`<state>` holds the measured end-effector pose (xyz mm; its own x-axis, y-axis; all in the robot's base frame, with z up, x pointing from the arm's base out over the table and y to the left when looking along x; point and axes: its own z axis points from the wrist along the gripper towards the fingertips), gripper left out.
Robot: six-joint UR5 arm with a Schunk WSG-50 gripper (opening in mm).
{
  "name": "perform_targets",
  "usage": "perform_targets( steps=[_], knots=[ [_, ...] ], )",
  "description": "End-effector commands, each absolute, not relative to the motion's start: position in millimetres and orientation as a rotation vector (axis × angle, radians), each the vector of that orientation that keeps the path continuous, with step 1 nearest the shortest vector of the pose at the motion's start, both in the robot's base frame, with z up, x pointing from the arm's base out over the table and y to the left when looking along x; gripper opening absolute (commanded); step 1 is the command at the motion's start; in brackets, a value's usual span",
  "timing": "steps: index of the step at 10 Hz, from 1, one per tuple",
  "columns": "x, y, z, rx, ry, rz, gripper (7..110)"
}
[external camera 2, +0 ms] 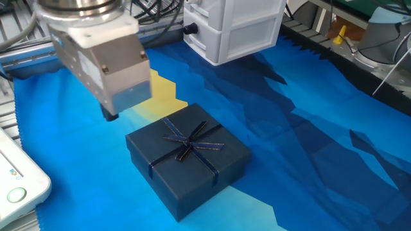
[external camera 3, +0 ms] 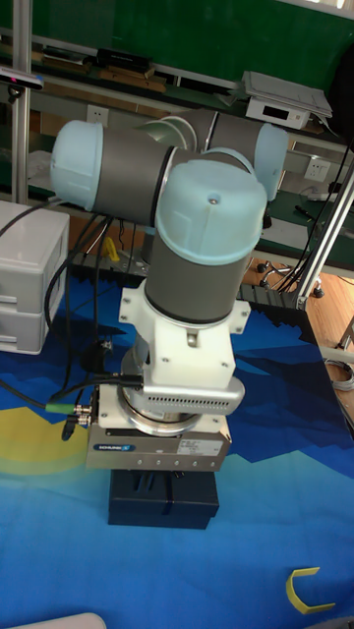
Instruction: Slide the outer casing onto the gift box
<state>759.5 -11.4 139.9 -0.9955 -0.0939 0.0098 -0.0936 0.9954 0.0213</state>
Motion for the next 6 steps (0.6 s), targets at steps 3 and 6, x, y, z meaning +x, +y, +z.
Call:
perform_targets(
  steps=[3, 6],
  knots=[
    [754, -7, 141, 0.121, -3.122, -0.062, 7],
    [742, -17, 138, 0.044, -3.047, -0.001, 7]
  ],
)
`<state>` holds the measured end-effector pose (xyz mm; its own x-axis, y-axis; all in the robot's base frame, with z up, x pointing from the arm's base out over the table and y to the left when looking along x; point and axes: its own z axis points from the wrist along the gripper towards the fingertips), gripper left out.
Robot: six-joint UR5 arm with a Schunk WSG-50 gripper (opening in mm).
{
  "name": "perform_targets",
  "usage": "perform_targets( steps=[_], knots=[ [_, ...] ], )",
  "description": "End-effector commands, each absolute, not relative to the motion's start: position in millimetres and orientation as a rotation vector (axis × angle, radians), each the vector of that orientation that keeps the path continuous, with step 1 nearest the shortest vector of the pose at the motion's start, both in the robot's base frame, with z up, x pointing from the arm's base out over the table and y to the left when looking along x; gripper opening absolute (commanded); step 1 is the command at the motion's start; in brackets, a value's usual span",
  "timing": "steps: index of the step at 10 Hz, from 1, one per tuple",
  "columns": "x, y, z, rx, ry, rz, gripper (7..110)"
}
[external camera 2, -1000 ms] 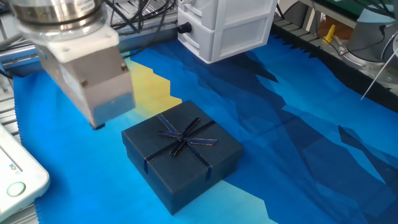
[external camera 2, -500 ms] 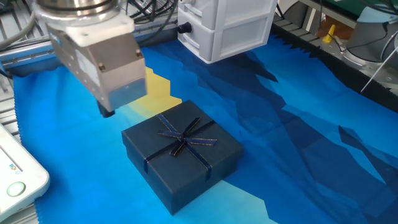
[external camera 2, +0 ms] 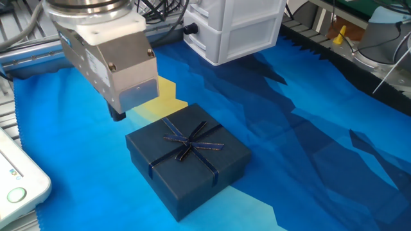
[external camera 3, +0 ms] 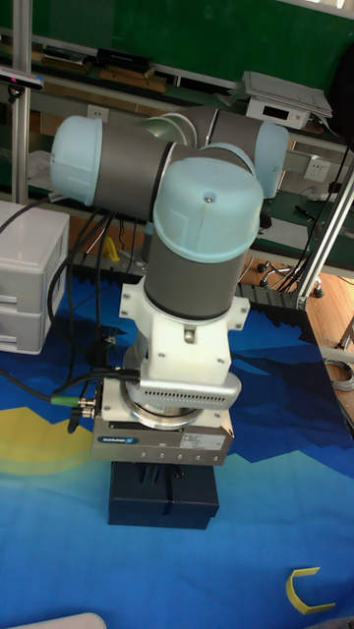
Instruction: Slide the outer casing onto the gift box
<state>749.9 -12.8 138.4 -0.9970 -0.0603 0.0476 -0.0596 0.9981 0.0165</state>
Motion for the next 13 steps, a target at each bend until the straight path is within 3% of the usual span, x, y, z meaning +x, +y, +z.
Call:
perform_targets(
  steps=[1, 9, 13],
  knots=[
    [745, -17, 137, 0.040, -3.052, -0.001, 7],
    [765, -13, 126, 0.096, -3.097, -0.106, 7],
    [785, 2, 86, 0.090, -3.135, -0.100, 7]
  ],
)
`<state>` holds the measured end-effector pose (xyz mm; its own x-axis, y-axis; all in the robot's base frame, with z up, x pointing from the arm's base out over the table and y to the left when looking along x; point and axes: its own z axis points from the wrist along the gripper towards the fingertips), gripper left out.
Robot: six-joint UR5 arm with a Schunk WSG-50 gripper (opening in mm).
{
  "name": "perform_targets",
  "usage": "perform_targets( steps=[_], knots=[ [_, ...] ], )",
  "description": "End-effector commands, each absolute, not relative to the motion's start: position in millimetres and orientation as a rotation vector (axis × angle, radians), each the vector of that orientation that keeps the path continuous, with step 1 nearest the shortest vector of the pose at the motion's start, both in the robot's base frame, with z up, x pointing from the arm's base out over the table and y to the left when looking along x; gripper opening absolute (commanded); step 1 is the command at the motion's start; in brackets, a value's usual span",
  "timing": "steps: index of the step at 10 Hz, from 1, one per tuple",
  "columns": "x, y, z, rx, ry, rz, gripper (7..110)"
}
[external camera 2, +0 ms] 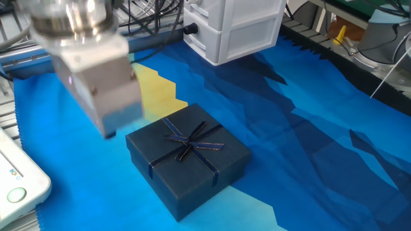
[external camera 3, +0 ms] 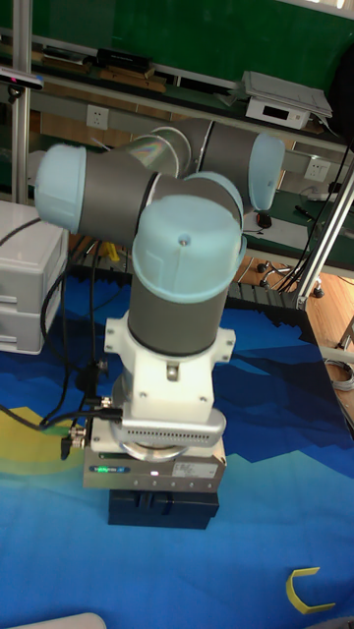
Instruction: Slide the outer casing onto the gift box
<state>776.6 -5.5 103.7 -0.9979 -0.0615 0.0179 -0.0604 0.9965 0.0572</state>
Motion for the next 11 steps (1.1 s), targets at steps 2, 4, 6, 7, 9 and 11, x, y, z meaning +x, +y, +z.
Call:
perform_targets(
  steps=[2, 4, 6, 7, 9, 11],
  knots=[
    [791, -4, 68, 0.131, -3.157, -0.119, 7],
    [780, -12, 45, 0.137, -3.186, -0.089, 7],
    [763, -23, 52, 0.129, -3.151, -0.027, 7],
    [761, -24, 61, 0.126, -3.137, -0.011, 7],
    [757, -18, 83, 0.101, -3.118, -0.005, 7],
    [754, -15, 113, 0.093, -3.074, -0.012, 7]
  ],
)
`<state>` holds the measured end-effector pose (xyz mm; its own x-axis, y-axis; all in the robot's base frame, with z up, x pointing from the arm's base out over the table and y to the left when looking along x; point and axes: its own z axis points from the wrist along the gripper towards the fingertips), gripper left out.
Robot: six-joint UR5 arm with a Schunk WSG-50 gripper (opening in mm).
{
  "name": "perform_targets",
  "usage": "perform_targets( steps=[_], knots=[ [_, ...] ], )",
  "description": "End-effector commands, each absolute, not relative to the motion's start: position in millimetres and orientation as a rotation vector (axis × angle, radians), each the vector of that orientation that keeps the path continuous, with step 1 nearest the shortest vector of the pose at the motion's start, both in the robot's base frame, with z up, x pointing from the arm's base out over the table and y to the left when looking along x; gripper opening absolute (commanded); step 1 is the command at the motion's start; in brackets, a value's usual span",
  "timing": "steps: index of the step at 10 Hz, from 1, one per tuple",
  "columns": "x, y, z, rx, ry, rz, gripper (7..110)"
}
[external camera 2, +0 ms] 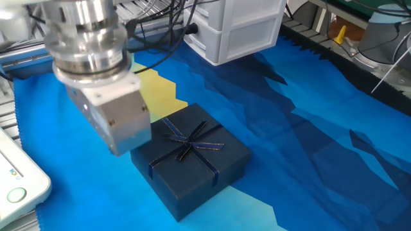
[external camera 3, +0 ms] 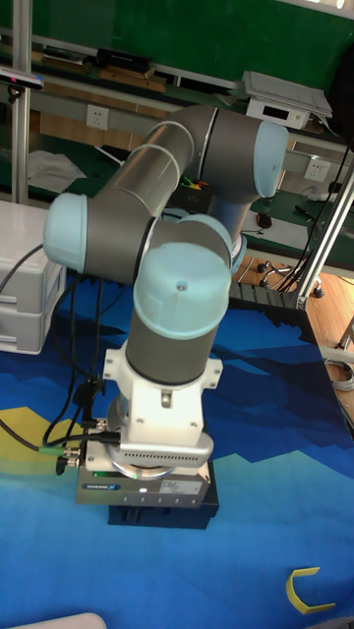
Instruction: Slide the outer casing onto the gift box
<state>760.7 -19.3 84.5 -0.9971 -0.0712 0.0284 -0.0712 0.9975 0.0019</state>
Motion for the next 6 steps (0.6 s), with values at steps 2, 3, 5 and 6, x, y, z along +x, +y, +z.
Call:
perform_targets(
  steps=[2, 3, 5, 6],
  knots=[
    [753, -17, 143, 0.114, -3.062, -0.036, 7],
    [757, -18, 144, 0.129, -3.077, -0.055, 7],
    [756, -17, 134, 0.113, -3.086, -0.047, 7],
    [756, -17, 133, 0.104, -3.083, -0.052, 7]
  ],
)
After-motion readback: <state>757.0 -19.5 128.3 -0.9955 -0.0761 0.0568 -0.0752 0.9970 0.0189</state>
